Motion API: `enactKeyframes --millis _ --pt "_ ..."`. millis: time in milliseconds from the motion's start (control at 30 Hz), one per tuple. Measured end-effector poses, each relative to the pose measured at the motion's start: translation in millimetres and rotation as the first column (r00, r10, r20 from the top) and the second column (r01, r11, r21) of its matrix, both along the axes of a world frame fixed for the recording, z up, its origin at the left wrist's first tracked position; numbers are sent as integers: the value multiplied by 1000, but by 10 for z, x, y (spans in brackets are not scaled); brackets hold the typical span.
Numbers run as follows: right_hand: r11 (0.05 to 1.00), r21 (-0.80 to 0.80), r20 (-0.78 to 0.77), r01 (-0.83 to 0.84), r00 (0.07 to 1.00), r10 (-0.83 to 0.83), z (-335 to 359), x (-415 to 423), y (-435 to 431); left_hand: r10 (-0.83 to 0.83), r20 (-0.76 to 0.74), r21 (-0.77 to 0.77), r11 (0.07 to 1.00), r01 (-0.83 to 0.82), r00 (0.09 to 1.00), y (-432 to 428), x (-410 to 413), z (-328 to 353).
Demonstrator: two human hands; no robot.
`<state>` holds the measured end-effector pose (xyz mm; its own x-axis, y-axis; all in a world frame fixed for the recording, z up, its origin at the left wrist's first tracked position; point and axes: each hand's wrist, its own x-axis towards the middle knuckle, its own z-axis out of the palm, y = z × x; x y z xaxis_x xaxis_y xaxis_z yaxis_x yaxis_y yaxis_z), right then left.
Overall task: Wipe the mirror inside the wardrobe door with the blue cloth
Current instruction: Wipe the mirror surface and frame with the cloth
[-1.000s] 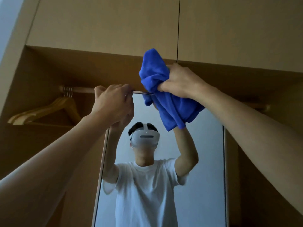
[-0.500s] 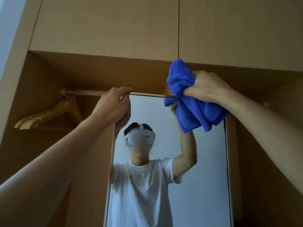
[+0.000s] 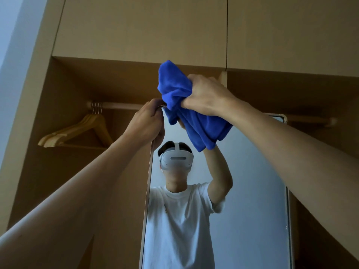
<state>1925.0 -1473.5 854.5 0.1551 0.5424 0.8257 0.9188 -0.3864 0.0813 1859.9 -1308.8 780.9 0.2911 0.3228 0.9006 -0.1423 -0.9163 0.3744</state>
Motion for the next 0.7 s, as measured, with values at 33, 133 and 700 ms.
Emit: enactKeyframes --millis 33,133,700 --pt "1000 -2 -15 -12 1000 12 -5 22 -54 3 4 -1 1000 -3 1000 2 -9 -9" --pt "1000 26 -59 12 998 -11 -16 122 -262 17 0 -6 1000 -17 1000 10 -38 1" --pt "990 129 81 56 994 -67 -92 132 25 96 0 8 995 -96 995 -74 29 -13"
